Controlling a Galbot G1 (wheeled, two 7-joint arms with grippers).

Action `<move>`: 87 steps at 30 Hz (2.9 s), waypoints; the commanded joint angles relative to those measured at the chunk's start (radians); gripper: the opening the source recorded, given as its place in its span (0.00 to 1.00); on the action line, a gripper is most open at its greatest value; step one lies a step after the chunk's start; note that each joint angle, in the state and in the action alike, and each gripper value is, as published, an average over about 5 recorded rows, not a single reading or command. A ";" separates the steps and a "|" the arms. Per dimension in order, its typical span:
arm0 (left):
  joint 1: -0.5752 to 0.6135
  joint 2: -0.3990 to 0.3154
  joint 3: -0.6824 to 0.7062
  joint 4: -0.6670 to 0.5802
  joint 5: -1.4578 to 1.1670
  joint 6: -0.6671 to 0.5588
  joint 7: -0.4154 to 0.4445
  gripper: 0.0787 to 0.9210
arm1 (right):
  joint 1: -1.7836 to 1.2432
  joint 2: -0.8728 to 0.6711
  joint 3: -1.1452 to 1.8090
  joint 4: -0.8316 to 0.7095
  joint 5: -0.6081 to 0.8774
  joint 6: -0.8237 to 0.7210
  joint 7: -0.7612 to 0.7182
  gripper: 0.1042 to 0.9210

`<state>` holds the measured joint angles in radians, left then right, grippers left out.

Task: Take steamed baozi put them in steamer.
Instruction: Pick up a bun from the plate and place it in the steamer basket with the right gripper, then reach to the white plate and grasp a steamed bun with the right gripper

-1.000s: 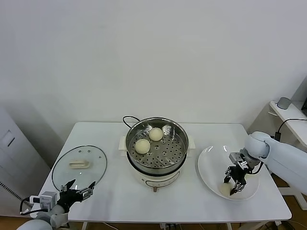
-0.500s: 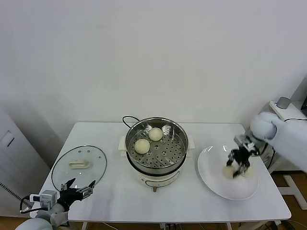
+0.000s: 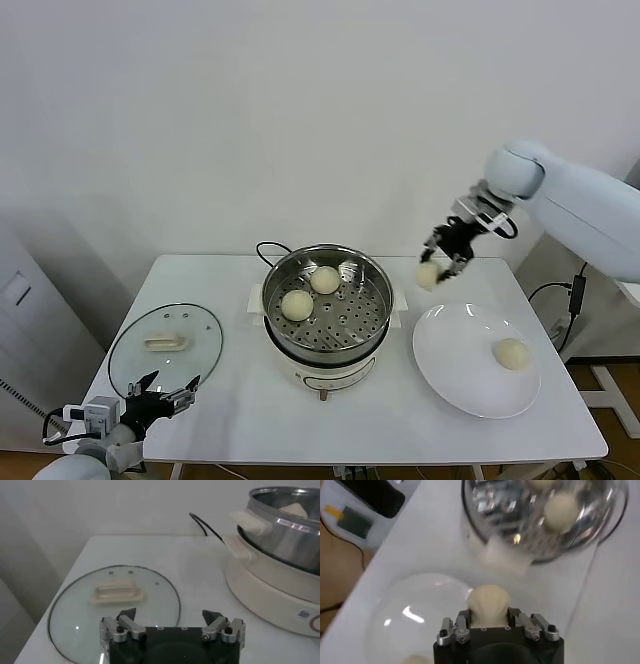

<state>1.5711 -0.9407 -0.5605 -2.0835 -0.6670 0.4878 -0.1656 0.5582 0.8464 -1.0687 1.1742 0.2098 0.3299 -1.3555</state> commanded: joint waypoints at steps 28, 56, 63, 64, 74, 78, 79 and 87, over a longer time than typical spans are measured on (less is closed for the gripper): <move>0.001 0.000 0.003 0.002 0.000 -0.004 0.001 0.88 | -0.158 0.256 0.044 0.248 -0.313 0.530 0.000 0.44; 0.009 0.005 -0.008 0.006 -0.004 -0.010 0.003 0.88 | -0.213 0.274 0.150 0.180 -0.457 0.505 0.006 0.82; 0.007 0.009 -0.008 0.006 -0.005 -0.010 0.004 0.88 | -0.083 0.211 0.192 0.073 -0.375 0.471 -0.020 0.88; 0.006 0.009 -0.008 0.006 -0.005 -0.010 0.004 0.88 | -0.062 0.193 0.189 0.056 -0.352 0.456 -0.028 0.88; 0.011 0.003 -0.012 -0.001 -0.006 -0.008 0.003 0.88 | 0.017 -0.009 0.068 -0.132 -0.157 0.138 -0.096 0.88; 0.012 0.005 -0.015 0.000 -0.006 -0.008 0.003 0.88 | -0.002 -0.087 0.039 -0.166 -0.118 0.045 -0.093 0.88; 0.012 0.005 -0.015 0.000 -0.006 -0.007 0.003 0.88 | -0.011 -0.107 0.035 -0.169 -0.117 0.032 -0.092 0.88; 0.012 0.004 -0.016 -0.003 -0.008 -0.007 0.003 0.88 | -0.160 -0.212 0.087 -0.201 -0.164 0.010 -0.070 0.88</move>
<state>1.5829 -0.9379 -0.5759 -2.0862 -0.6746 0.4801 -0.1627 0.4848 0.7685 -0.9955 1.0452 0.0246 0.4820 -1.4232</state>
